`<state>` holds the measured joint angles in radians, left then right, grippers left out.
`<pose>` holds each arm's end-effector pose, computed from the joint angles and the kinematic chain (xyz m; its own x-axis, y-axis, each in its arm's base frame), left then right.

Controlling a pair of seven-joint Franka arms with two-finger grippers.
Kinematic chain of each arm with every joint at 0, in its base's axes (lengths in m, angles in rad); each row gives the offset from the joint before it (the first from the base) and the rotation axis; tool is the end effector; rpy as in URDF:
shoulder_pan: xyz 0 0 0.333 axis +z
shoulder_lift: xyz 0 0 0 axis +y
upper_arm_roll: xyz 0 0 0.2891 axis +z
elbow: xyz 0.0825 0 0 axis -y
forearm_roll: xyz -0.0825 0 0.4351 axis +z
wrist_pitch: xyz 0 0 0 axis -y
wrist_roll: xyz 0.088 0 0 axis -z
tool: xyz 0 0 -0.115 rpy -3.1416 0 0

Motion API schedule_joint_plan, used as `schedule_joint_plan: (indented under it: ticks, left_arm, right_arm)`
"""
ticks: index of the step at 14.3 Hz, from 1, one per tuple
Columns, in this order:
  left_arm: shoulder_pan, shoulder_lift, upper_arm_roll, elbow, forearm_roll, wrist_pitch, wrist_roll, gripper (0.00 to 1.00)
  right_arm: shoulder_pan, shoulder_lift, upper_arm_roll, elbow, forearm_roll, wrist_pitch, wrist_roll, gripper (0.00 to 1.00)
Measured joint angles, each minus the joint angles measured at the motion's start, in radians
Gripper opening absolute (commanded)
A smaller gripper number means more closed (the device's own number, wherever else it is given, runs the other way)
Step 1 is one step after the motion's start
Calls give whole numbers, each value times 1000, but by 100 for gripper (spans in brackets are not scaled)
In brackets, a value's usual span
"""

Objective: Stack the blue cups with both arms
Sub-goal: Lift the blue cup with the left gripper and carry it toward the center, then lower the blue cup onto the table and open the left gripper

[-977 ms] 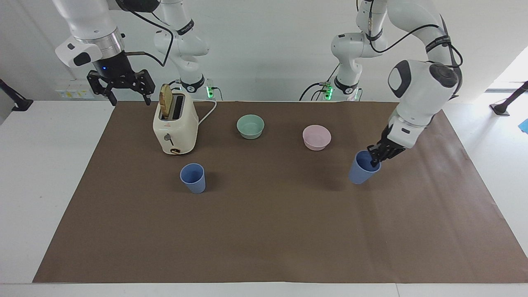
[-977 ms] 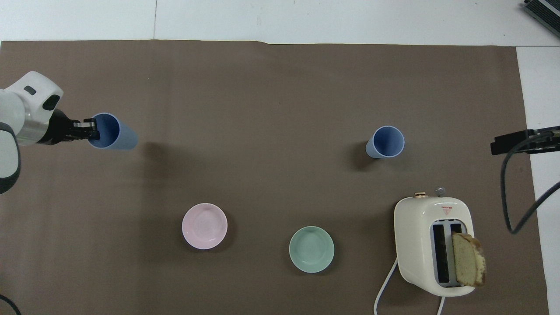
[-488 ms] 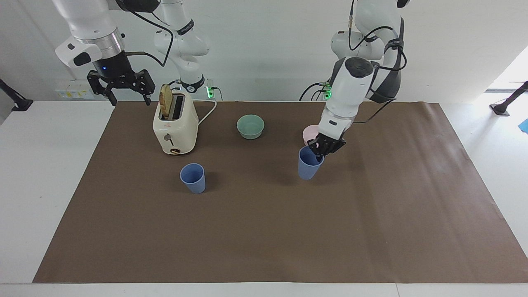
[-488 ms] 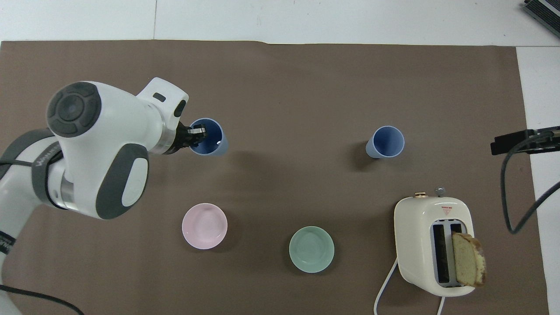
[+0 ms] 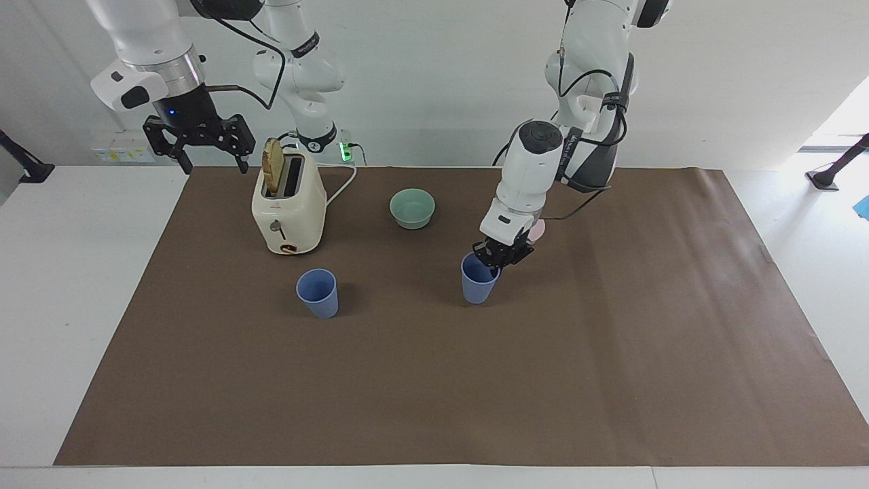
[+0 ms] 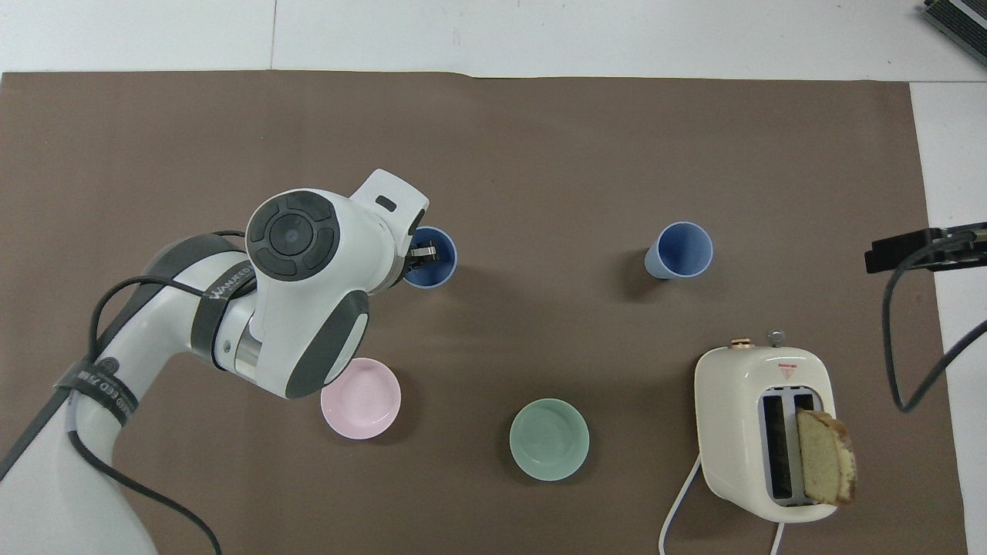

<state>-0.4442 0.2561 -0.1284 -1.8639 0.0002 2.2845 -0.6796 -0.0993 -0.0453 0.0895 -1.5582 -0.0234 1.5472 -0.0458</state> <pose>0.5671 -0.3621 0.3373 0.9868 0.1198 0.1086 0.1055 -0.9860 0.1292 0.5908 -0.0074 0.6211 0.9988 0.0355 0.0328 0.0345 -0.9990 0.0289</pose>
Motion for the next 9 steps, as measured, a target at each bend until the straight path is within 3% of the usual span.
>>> schedule_joint_plan:
  ticks: [6,8,9]
  left_arm:
    - [-12,29,2,0,21,18,-1,0]
    - [-12,32,2,0,22,18,-1,14]
    - [-12,33,2,0,22,19,-1,29]
  right_arm:
    - [0,0,0,0,0,0,0,100]
    - [0,0,0,0,0,0,0,100]
    - [0,0,0,0,0,0,0,100]
